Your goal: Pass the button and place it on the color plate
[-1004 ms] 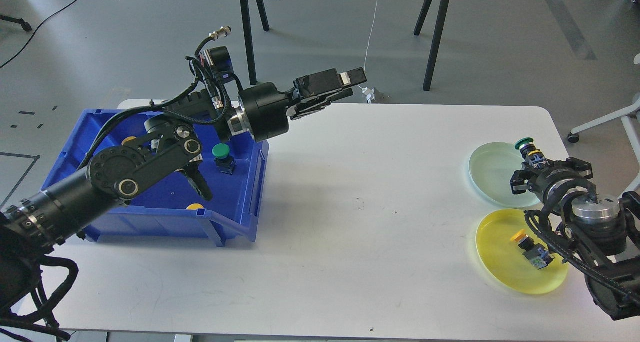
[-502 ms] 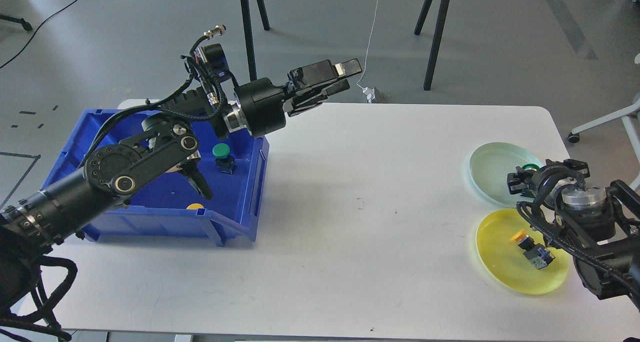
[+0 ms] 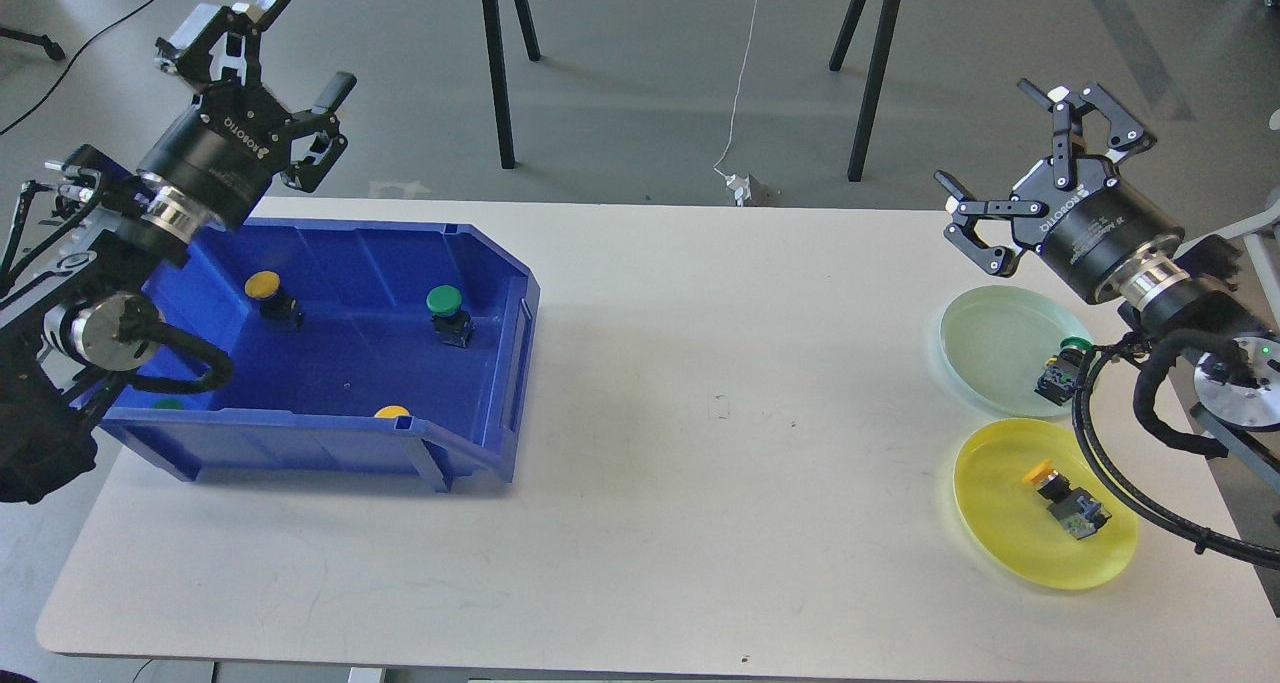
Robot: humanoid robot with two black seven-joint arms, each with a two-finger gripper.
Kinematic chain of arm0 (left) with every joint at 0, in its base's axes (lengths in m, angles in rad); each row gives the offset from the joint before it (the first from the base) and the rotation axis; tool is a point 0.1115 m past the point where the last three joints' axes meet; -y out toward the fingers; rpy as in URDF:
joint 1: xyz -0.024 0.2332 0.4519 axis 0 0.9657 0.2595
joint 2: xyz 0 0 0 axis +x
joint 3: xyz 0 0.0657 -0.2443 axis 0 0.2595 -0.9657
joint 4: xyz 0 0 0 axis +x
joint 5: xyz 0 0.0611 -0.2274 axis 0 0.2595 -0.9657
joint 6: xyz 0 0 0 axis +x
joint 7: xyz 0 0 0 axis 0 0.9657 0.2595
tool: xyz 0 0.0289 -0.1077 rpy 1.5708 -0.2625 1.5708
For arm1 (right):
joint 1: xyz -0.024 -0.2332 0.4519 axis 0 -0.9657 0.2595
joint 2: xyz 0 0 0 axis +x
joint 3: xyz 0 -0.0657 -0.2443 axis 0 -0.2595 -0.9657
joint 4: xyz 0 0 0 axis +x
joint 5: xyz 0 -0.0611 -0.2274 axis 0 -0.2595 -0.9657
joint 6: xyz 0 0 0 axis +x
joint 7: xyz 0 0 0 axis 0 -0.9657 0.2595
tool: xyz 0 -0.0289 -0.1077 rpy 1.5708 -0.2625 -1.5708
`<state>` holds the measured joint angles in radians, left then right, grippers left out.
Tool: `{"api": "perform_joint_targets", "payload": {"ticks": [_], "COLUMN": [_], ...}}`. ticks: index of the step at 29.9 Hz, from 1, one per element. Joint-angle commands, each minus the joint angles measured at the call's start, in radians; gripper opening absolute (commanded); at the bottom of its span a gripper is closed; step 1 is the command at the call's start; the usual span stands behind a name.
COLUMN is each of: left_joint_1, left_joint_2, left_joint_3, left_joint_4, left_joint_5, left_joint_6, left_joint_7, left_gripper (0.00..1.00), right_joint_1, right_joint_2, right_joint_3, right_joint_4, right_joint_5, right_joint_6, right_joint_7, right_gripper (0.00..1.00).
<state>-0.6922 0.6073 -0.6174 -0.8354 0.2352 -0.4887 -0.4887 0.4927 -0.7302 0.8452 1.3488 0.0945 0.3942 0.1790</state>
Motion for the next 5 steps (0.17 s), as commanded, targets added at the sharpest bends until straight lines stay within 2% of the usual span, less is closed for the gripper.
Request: {"api": "perform_joint_targets", "payload": {"ticks": [1, 5], "left_joint_1": [0.031, 0.031], "left_joint_2": [0.000, -0.011], "left_joint_3": [-0.019, -0.022], "left_joint_4": [0.002, 0.002], "left_joint_5": [-0.002, -0.002], "left_joint_6": [0.000, 0.000], "left_joint_7": [0.000, 0.000], "left_gripper": [0.95, 0.96], "right_joint_1": [-0.008, 0.001], "right_joint_2": [0.005, 0.044], "right_joint_3": [0.008, 0.043], "right_joint_4": [-0.063, -0.060], "right_joint_5": [0.007, 0.008], "right_joint_6": [0.095, 0.095], "right_joint_7": [0.072, 0.105], "right_gripper": [0.97, 0.96]}}
